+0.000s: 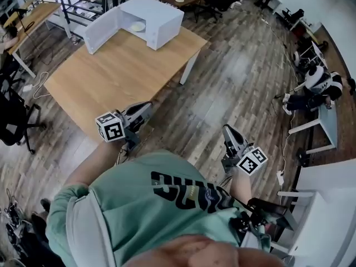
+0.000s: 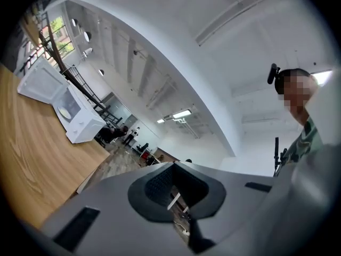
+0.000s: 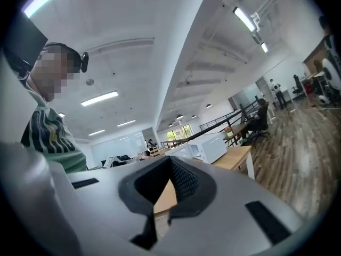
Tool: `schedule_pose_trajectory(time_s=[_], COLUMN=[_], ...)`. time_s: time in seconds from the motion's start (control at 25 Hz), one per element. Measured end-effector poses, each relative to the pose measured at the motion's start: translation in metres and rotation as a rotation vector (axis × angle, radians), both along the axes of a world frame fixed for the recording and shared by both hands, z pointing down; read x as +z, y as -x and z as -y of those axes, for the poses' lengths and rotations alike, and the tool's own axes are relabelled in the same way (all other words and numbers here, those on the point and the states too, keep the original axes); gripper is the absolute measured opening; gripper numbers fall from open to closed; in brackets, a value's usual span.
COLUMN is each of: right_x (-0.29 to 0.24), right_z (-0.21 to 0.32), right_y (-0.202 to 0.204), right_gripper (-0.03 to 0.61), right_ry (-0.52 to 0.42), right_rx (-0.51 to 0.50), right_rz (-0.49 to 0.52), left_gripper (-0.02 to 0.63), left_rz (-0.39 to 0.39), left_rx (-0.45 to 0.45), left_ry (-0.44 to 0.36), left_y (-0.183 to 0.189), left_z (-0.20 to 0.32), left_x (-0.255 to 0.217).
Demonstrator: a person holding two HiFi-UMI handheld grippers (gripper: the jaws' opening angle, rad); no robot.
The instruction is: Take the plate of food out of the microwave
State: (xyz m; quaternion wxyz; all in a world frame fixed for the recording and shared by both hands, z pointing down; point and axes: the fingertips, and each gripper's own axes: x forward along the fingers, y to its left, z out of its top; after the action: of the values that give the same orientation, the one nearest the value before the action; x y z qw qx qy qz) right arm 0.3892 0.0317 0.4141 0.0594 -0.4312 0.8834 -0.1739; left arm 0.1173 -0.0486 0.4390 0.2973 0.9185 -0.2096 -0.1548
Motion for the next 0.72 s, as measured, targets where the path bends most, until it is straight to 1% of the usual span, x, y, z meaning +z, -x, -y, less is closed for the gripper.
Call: schedule_pose_trajectory(time_s=[0.08, 0.16, 0.36, 0.44, 0.56, 0.64, 0.72], right_x=[0.001, 0.003, 0.012, 0.012, 0.006, -0.002, -0.013], right_z=[0.015, 0.028, 0.068, 0.088, 0.122, 0.149, 0.177], right_y=[-0.012, -0.016, -0.013, -0.008, 0.007, 0.016, 0.024], right_gripper=[0.006, 0.006, 0.006, 0.006, 0.006, 0.006, 0.006], right_ry=[0.002, 0.006, 0.009, 0.009, 0.0, -0.014, -0.031], right_rx=[-0.035, -0.072, -0.142, -0.161, -0.187, -0.187, -0.177], right_rz=[0.013, 0.017, 0.012, -0.001, -0.053, -0.094, -0.122], left_gripper=[0.003, 0.003, 0.003, 0.003, 0.003, 0.003, 0.003], left_rz=[0.011, 0.031, 0.027, 0.013, -0.023, -0.048, -0.058], left_rx=[-0.043, -0.076, -0.162, -0.176, -0.179, -0.166, -0.144], left_ry=[0.006, 0.001, 0.009, 0.01, 0.016, 0.017, 0.013], left_y=[-0.008, -0.01, 0.001, 0.003, 0.006, 0.008, 0.011], left_z=[0.005, 0.012, 0.041, 0.061, 0.104, 0.137, 0.169], left_x=[-0.002, -0.004, 0.002, 0.008, 0.017, 0.019, 0.02])
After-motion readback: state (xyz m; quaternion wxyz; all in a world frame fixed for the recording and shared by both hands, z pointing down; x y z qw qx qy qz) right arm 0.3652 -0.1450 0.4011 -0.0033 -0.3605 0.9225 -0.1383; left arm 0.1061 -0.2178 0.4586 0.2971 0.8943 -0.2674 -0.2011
